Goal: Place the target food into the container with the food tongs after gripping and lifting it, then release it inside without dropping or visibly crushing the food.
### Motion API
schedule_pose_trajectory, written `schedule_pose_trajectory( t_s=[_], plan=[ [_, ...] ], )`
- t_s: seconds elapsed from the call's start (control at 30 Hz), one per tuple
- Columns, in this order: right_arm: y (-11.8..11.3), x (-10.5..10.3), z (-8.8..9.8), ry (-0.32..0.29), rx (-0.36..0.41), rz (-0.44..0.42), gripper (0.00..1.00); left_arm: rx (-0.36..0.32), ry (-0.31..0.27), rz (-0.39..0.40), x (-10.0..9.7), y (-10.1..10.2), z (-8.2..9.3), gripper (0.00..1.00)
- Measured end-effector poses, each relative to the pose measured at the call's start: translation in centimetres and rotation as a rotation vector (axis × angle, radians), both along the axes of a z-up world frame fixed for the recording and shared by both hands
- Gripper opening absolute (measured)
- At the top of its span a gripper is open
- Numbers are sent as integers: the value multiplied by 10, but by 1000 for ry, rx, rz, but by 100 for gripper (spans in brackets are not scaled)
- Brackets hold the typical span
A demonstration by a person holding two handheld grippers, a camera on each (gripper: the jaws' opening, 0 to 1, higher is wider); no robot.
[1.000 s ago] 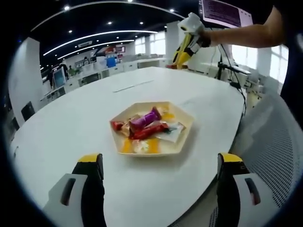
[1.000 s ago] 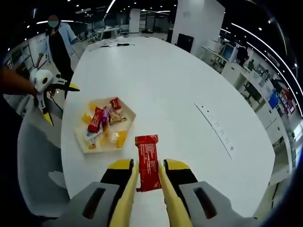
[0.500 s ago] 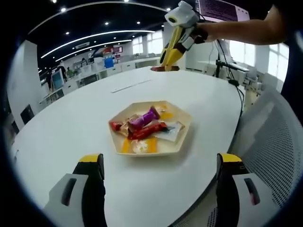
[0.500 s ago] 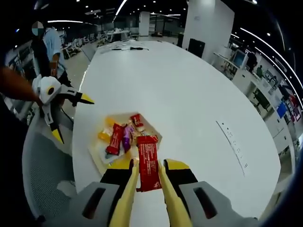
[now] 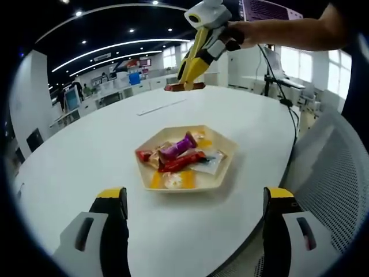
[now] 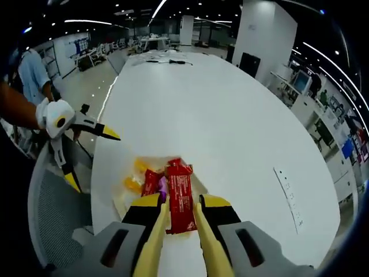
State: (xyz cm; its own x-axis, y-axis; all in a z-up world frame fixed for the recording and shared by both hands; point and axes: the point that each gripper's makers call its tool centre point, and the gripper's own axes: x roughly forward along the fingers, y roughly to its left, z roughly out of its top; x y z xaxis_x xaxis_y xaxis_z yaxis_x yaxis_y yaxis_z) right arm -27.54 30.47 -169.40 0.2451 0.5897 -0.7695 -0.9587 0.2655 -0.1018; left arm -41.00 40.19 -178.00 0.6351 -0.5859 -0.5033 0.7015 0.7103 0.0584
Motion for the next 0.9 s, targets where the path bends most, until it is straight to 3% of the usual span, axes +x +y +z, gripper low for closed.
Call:
schedule_pose_trajectory(
  t_s=[0.17, 0.37, 0.53, 0.7, 0.9],
  plan=[
    [6, 3, -8, -4, -10, 26, 26, -3, -7, 3, 1, 0, 2, 94],
    [6, 5, -3, -1, 34, 24, 27, -7, -6, -1, 1, 0, 1, 94],
    [4, 6, 7, -28, 67, 27, 28, -8, -6, 0, 1, 0, 2, 94],
    [7, 3, 23, -104, 142, 82, 28, -5, -3, -8, 0, -2, 1, 94],
    [4, -4, 37, -121, 204, 90, 28, -10, 0, 3, 1, -1, 1, 95]
  ],
)
